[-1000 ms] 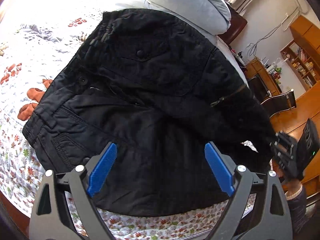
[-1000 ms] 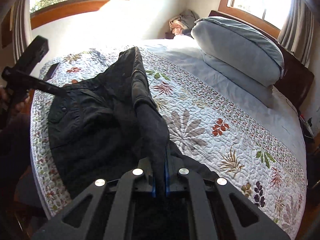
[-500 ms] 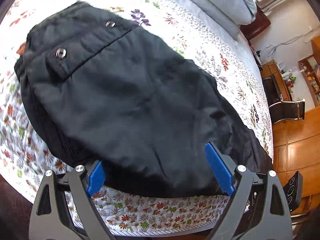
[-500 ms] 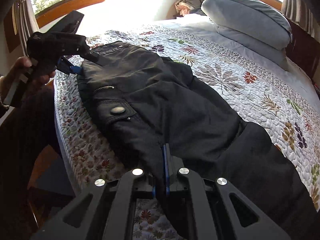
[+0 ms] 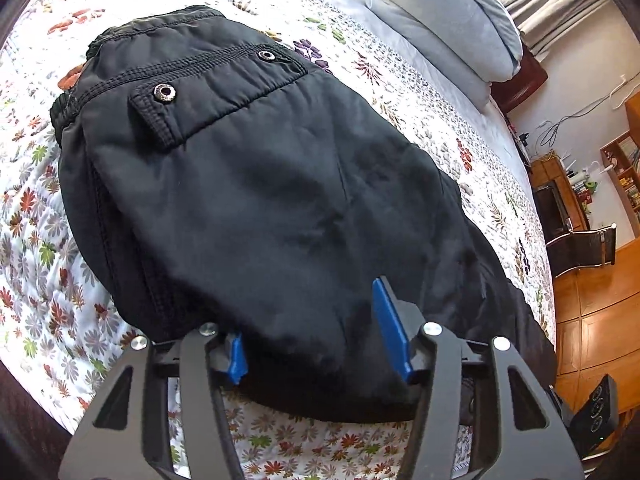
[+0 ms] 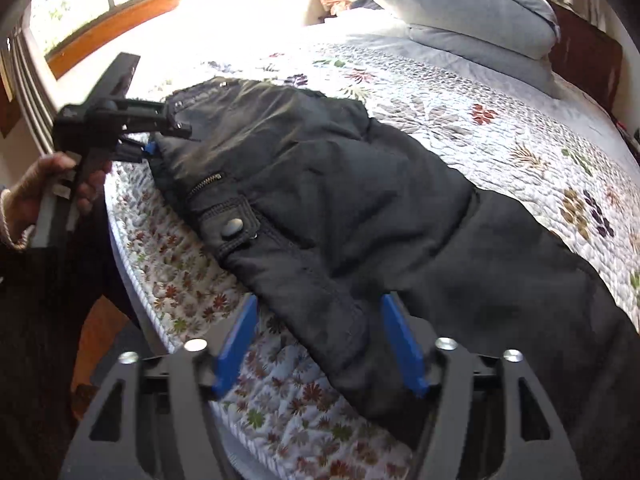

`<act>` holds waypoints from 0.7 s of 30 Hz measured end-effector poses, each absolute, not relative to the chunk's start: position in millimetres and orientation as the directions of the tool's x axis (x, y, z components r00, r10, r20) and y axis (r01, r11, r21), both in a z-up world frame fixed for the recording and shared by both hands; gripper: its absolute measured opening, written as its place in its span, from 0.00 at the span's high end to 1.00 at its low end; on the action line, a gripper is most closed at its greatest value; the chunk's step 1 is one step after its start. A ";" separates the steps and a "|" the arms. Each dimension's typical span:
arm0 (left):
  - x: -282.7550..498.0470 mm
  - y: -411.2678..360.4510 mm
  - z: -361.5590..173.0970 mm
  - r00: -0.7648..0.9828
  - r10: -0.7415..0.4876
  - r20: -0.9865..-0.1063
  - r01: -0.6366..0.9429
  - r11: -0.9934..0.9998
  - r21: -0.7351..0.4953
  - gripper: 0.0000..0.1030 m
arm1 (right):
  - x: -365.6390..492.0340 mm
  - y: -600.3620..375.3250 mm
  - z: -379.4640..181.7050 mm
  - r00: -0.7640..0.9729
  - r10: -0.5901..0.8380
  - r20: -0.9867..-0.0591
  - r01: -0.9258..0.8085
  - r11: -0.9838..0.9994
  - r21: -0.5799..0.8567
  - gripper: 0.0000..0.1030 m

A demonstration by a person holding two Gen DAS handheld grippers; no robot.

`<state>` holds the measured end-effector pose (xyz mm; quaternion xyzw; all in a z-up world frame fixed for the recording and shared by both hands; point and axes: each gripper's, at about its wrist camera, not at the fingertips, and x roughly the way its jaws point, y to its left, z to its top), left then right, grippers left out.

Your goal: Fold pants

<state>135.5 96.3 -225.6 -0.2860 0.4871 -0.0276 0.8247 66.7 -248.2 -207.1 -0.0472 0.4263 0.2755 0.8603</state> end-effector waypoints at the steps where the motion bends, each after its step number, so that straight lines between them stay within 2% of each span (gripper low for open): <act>1: 135.0 98.1 -226.3 0.527 -0.321 -0.787 -0.236 0.834 -0.498 0.50 | 58.7 -264.0 -199.5 0.512 0.427 -0.746 -0.473 0.865 0.171 0.29; 4: 141.9 95.9 -226.0 0.523 -0.306 -0.795 -0.243 0.841 -0.483 0.49 | 29.6 -338.6 -181.4 0.617 0.370 -0.694 -0.238 0.929 0.283 0.29; 7: 145.5 90.5 -224.3 0.528 -0.315 -0.789 -0.218 0.847 -0.484 0.30 | -13.2 -436.6 -182.0 0.711 0.255 -0.656 0.093 0.890 0.446 0.29; 10: 150.4 79.9 -222.0 0.515 -0.300 -0.803 -0.192 0.873 -0.449 0.12 | -64.4 -526.8 -203.5 0.712 0.050 -0.701 0.436 0.750 0.497 0.28; 13: 152.5 73.4 -220.5 0.503 -0.263 -0.824 -0.199 0.892 -0.406 0.10 | -99.4 -584.3 -230.3 0.700 -0.002 -0.714 0.582 0.582 0.568 0.28; 16: 149.8 70.3 -219.5 0.496 -0.246 -0.833 -0.207 0.898 -0.389 0.08 | -114.5 -611.8 -255.0 0.724 0.023 -0.690 0.605 0.460 0.650 0.31; 17: 148.2 70.2 -219.1 0.495 -0.245 -0.834 -0.210 0.898 -0.388 0.08 | -114.7 -616.5 -259.7 0.747 0.035 -0.664 0.584 0.445 0.679 0.34; 21: 144.8 70.4 -218.9 0.491 -0.235 -0.839 -0.226 0.895 -0.383 0.08 | -99.7 -626.0 -261.5 0.753 0.003 -0.658 0.575 0.484 0.660 0.74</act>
